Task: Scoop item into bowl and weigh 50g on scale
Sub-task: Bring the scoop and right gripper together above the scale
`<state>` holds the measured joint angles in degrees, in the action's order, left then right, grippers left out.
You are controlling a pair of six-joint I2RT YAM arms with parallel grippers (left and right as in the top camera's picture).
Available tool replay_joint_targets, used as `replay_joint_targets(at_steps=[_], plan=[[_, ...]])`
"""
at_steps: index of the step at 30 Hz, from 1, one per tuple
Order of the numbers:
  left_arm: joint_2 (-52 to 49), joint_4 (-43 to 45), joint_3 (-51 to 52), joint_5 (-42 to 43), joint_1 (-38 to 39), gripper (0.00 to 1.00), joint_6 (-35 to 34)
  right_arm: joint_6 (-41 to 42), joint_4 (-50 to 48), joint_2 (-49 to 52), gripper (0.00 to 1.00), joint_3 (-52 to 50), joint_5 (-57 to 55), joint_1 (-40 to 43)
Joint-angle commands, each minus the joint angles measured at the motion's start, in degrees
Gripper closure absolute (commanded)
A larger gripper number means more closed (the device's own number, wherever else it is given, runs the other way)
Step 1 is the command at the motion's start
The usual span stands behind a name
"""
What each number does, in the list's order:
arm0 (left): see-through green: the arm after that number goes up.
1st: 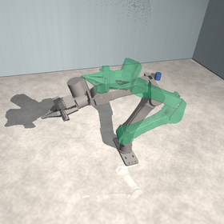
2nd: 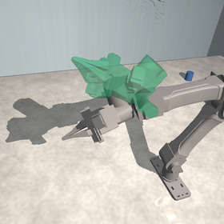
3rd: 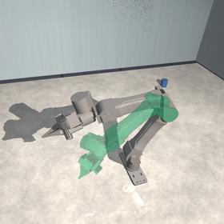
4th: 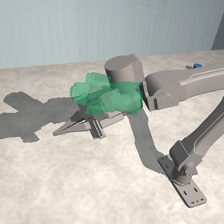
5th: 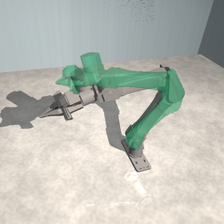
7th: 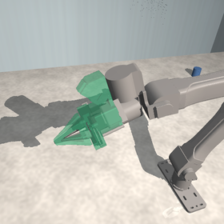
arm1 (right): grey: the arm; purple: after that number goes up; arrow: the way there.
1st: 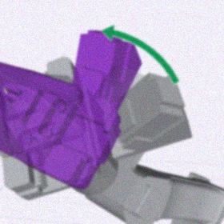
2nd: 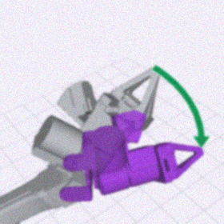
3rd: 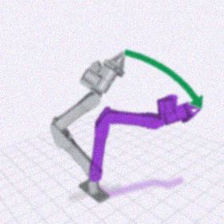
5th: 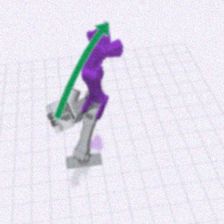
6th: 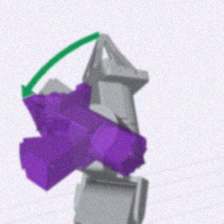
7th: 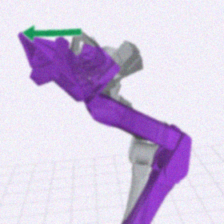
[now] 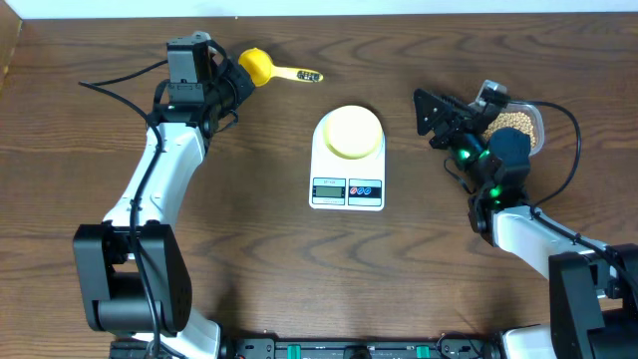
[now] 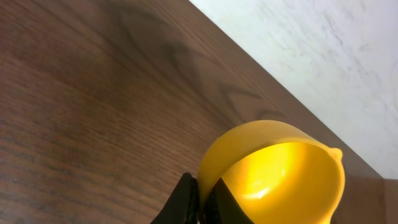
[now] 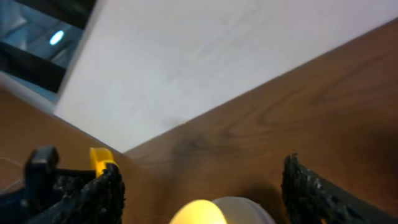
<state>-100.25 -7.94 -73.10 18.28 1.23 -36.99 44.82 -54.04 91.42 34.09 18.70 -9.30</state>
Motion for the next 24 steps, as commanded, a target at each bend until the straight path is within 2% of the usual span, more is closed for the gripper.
replay_joint_targets(at_steps=[1, 2, 4, 8, 11, 17, 24], plan=[[1.1, -0.1, -1.2, 4.9, -0.1, 0.92, 1.4, 0.0, -1.6, 0.0, 0.17, 1.1, 4.3, -0.5], [1.1, 0.1, -1.2, 6.7, -0.1, 0.92, 1.4, 0.7, -1.5, 0.0, 0.15, 1.4, 5.7, -0.5], [1.1, 0.0, -1.2, 9.3, 0.0, 0.92, 1.4, 1.6, -0.9, 0.0, 0.01, 2.2, 8.3, -0.5], [1.1, 0.0, -1.2, 11.1, 0.4, 0.92, 1.4, 2.1, 3.9, 0.0, 0.01, 5.6, 12.3, -0.6], [1.1, 0.1, -1.2, 11.1, 1.5, 0.92, 3.3, 1.6, 11.7, 0.0, 0.01, 9.5, 13.7, -0.6], [1.1, 0.3, -1.2, 11.1, 4.5, 0.92, 7.5, -3.4, 28.7, 0.0, 0.01, 18.2, 16.3, -0.5], [1.1, 0.3, -1.2, 11.1, 5.6, 0.92, 8.3, -8.8, 40.7, 0.1, 0.01, 26.7, 23.2, -0.5]])
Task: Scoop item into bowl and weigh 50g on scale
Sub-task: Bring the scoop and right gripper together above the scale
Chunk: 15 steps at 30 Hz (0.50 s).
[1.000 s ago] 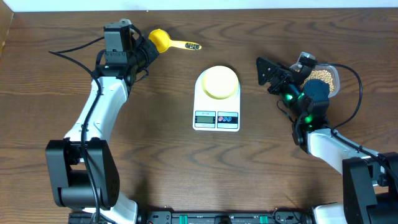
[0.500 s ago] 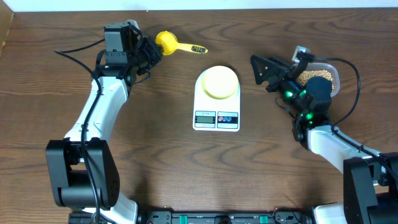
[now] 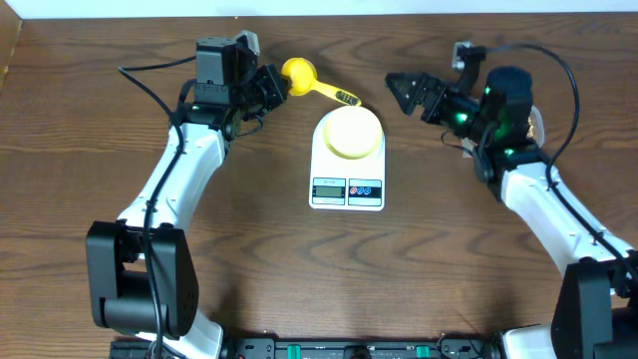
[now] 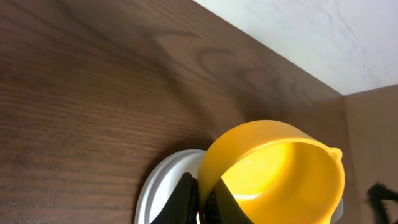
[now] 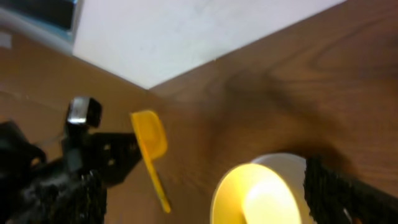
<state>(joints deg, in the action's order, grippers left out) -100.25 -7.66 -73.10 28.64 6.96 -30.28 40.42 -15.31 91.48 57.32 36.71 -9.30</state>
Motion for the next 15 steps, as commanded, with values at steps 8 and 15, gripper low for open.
replay_joint_targets(at_steps=[8, 15], plan=[[1.1, 0.0, -1.2, 3.0, -0.1, 0.92, 0.6, -2.6, 1.0, 0.0, 0.01, 4.2, 8.5, -0.5], [1.1, 0.0, -1.2, 4.0, -0.1, 0.92, -4.4, -4.8, 1.0, 0.0, 0.02, 4.2, 3.2, -2.4]])
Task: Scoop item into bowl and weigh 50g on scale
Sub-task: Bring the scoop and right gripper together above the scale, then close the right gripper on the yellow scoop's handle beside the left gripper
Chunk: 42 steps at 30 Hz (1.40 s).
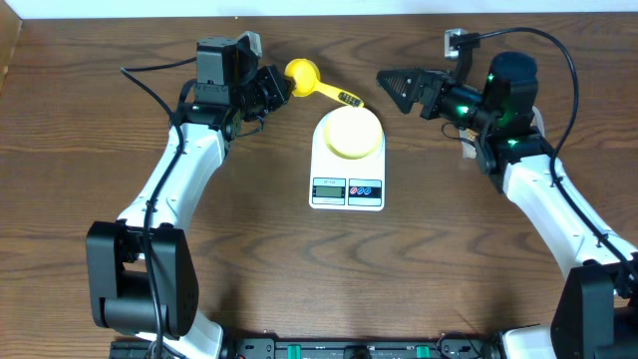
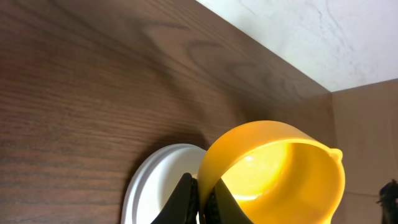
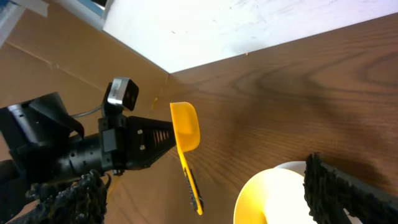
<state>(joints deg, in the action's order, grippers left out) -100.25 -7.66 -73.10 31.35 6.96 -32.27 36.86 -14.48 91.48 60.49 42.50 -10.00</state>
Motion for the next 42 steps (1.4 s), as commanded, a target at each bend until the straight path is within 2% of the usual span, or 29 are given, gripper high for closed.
replay_joint_targets(at_steps=[1, 7, 16, 22, 27, 32, 36, 42], plan=[[1.1, 0.0, -1.2, 1.3, -0.1, 0.92, -2.8, -1.4, 0.2, 0.1, 0.02, 1.0, -3.0, -2.4], [1.1, 0.0, -1.2, 2.8, -0.1, 0.92, -4.7, -3.2, 0.7, 0.4, 0.01, 1.0, -7.1, -6.6], [1.1, 0.1, -1.2, 7.1, -0.1, 0.92, -7.5, -3.7, 0.7, 0.4, 0.01, 1.0, -7.1, -7.7], [1.1, 0.2, -1.2, 8.1, 0.7, 0.92, -14.8, -3.7, 0.2, 0.4, 0.01, 1.0, -8.5, -8.2], [1.1, 0.4, -1.2, 8.0, 2.1, 0.92, -14.8, -3.3, -1.3, 0.4, 0.05, 1.0, -9.8, -9.4], [1.1, 0.4, -1.2, 7.0, 3.1, 0.92, -16.0, -3.3, -3.0, 0.4, 0.16, 1.0, -11.1, -10.8], [1.1, 0.4, -1.2, 6.9, 3.1, 0.92, -19.6, -3.3, -2.7, 0.4, 0.21, 1.0, -12.5, -11.1], [1.1, 0.4, -1.2, 6.6, 3.1, 0.92, -19.5, -3.3, -2.7, 0.4, 0.26, 1.0, -13.7, -11.1]])
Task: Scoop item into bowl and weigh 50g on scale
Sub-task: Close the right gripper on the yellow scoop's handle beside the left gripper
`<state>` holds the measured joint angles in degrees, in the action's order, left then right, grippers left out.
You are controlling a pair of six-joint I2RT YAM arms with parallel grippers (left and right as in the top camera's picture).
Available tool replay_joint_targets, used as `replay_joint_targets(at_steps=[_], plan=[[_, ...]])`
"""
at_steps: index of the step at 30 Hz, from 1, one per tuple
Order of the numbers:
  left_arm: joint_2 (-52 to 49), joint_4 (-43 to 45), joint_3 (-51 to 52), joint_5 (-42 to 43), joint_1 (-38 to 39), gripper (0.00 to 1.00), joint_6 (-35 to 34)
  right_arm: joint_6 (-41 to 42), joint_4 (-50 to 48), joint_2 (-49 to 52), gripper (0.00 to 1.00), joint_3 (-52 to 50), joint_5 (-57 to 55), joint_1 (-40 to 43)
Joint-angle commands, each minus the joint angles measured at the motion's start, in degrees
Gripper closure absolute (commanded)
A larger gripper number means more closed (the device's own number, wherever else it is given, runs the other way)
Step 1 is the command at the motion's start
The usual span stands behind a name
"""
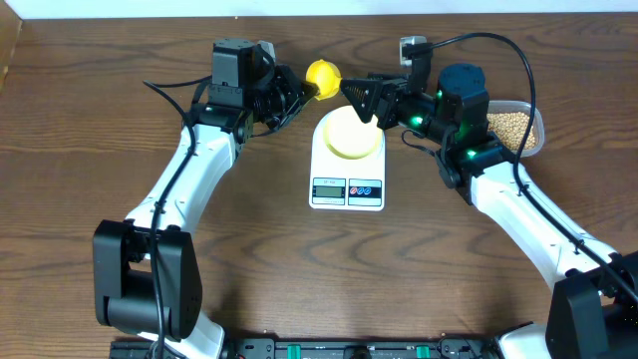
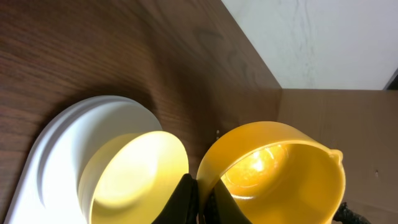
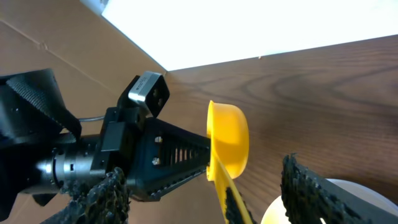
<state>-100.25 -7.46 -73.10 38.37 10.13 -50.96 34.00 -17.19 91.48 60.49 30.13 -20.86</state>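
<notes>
My left gripper (image 1: 297, 92) is shut on the rim of the yellow scoop (image 1: 321, 75), just behind the scale. In the left wrist view the scoop's cup (image 2: 273, 168) fills the lower right, pinched by my left gripper (image 2: 200, 188). The pale yellow bowl (image 1: 349, 135) stands on the white scale (image 1: 347, 189) and also shows as the bowl (image 2: 134, 174). My right gripper (image 1: 357, 97) faces the scoop and stands open (image 3: 205, 199). The scoop's handle (image 3: 231, 200) runs down between its two fingers; whether they touch it I cannot tell.
A clear container of tan grains (image 1: 516, 126) sits at the back right, behind my right arm. The table's far edge meets a white wall (image 2: 323, 37). Cables trail from both arms over the back of the table.
The scoop and my left gripper have moved right, to the scale's back edge. My right gripper has moved left to meet it, its open fingers now on either side of the handle.
At first my left gripper held the scoop at the back left and my right gripper was by the grain container. Then the scoop was nearer the scale and my right gripper had turned towards it. They closed in further and now meet behind the scale.
</notes>
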Motion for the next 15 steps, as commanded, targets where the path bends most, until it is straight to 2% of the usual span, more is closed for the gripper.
replay_joint_targets(at_steps=[1, 4, 6, 7, 15], plan=[[1.1, 0.3, -1.2, -0.5, -0.1, 0.92, -1.1, -0.4, 0.0, 0.4, 0.27, 1.0, -1.4, -0.2], [1.1, 0.3, -1.2, -0.5, -0.1, 0.92, -4.5, -0.4, 0.0, 0.4, 0.29, 1.0, -1.8, -0.2], [1.1, 0.3, -1.2, -0.5, -0.1, 0.92, -5.6, -0.2, 0.0, 0.4, 0.36, 1.0, -2.9, -0.2], [1.1, 0.2, -1.2, -0.5, -0.1, 0.92, -5.6, -0.1, 0.0, 0.4, 0.4, 1.0, -3.0, -0.2], [1.1, 0.2, -1.2, -0.5, 0.0, 0.92, -5.5, 2.4, -0.2, 0.4, 0.54, 1.0, -3.1, -0.1]])
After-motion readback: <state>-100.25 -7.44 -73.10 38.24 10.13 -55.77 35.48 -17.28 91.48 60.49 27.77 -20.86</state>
